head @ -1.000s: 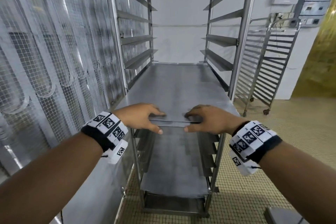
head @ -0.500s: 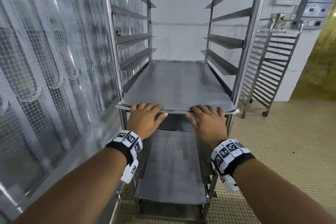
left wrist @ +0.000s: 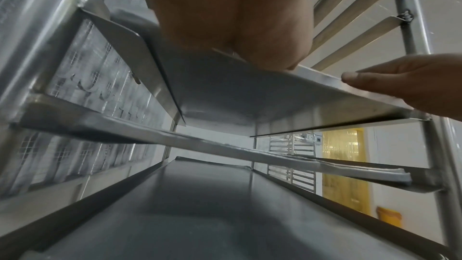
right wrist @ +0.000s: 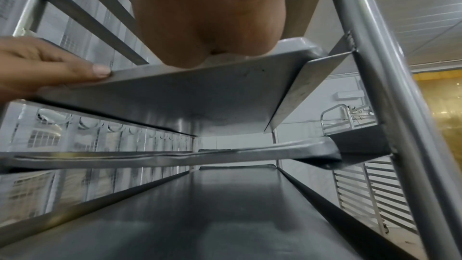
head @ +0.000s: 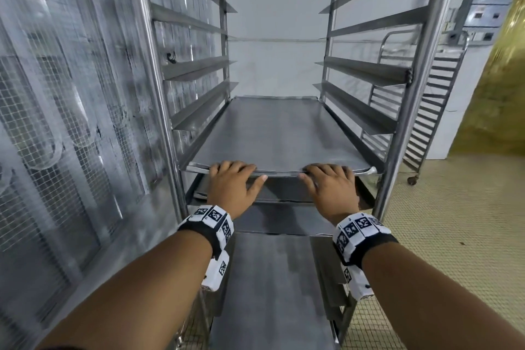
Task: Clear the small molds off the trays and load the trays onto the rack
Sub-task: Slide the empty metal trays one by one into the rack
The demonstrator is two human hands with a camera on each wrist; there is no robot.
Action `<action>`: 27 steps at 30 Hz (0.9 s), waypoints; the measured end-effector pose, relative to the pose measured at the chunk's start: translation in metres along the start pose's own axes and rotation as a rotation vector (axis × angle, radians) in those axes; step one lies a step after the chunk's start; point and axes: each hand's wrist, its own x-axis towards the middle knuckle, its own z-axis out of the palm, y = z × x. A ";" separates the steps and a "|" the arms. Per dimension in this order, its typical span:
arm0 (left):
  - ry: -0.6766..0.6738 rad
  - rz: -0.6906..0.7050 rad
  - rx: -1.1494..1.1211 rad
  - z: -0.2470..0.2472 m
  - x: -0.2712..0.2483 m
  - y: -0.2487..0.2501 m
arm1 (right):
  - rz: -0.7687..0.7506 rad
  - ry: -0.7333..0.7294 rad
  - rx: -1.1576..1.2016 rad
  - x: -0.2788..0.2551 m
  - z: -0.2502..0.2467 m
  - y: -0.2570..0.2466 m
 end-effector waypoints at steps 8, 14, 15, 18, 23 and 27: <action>-0.176 -0.034 0.042 -0.001 0.014 -0.003 | 0.060 -0.164 0.049 0.012 -0.002 -0.006; -0.112 -0.101 0.036 -0.021 -0.030 -0.043 | 0.129 0.126 0.208 -0.033 -0.022 0.043; -0.049 -0.177 0.030 -0.029 -0.036 -0.054 | 0.233 0.191 0.210 -0.037 -0.033 0.056; 0.084 -0.462 -0.023 -0.061 -0.031 -0.075 | 0.563 0.212 0.201 -0.032 -0.067 0.092; 0.130 -0.621 -0.309 -0.091 0.024 -0.097 | 0.578 -0.111 0.255 0.025 -0.106 0.117; 0.164 -0.632 -0.496 -0.108 0.068 -0.093 | 0.596 0.027 0.374 0.062 -0.127 0.102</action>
